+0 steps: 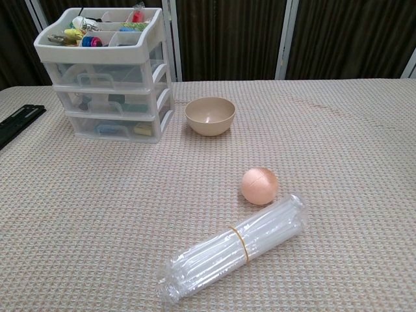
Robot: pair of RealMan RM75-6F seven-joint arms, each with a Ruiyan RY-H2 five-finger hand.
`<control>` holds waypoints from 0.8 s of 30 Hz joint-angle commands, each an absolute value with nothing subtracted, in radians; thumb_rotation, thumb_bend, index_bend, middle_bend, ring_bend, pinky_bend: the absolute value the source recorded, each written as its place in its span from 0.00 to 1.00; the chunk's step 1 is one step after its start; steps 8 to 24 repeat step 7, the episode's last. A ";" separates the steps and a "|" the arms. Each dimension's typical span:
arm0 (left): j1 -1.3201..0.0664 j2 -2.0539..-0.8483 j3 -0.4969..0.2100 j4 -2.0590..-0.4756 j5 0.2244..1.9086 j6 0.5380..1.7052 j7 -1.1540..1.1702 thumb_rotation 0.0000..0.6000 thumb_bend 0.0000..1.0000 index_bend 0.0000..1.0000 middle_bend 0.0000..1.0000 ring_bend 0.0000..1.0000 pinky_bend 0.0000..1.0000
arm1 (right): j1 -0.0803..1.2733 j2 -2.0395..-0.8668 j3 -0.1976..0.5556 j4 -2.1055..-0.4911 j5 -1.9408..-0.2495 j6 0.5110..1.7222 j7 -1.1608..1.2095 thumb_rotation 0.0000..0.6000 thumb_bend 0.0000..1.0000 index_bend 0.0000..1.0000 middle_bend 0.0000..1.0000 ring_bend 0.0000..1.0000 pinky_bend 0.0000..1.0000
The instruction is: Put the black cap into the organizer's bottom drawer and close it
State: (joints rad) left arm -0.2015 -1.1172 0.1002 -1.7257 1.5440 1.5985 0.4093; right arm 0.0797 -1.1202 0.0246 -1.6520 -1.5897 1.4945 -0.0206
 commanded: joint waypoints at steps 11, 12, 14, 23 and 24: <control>-0.118 -1.129 0.117 -1.653 1.568 1.661 0.325 1.00 0.12 0.00 0.00 0.00 0.00 | 0.083 -1.127 0.021 -1.648 -1.606 1.497 -0.027 1.00 0.04 0.08 0.00 0.00 0.00; -0.118 -1.129 0.117 -1.653 1.568 1.661 0.325 1.00 0.12 0.00 0.00 0.00 0.00 | 0.083 -1.127 0.021 -1.648 -1.606 1.497 -0.027 1.00 0.04 0.08 0.00 0.00 0.00; -0.118 -1.129 0.117 -1.653 1.568 1.661 0.325 1.00 0.12 0.00 0.00 0.00 0.00 | 0.083 -1.127 0.021 -1.648 -1.606 1.497 -0.027 1.00 0.04 0.08 0.00 0.00 0.00; -0.118 -1.129 0.117 -1.653 1.568 1.661 0.325 1.00 0.12 0.00 0.00 0.00 0.00 | 0.083 -1.127 0.021 -1.648 -1.606 1.497 -0.027 1.00 0.04 0.08 0.00 0.00 0.00; -0.118 -1.129 0.117 -1.653 1.568 1.661 0.325 1.00 0.12 0.00 0.00 0.00 0.00 | 0.083 -1.127 0.021 -1.648 -1.606 1.497 -0.027 1.00 0.04 0.08 0.00 0.00 0.00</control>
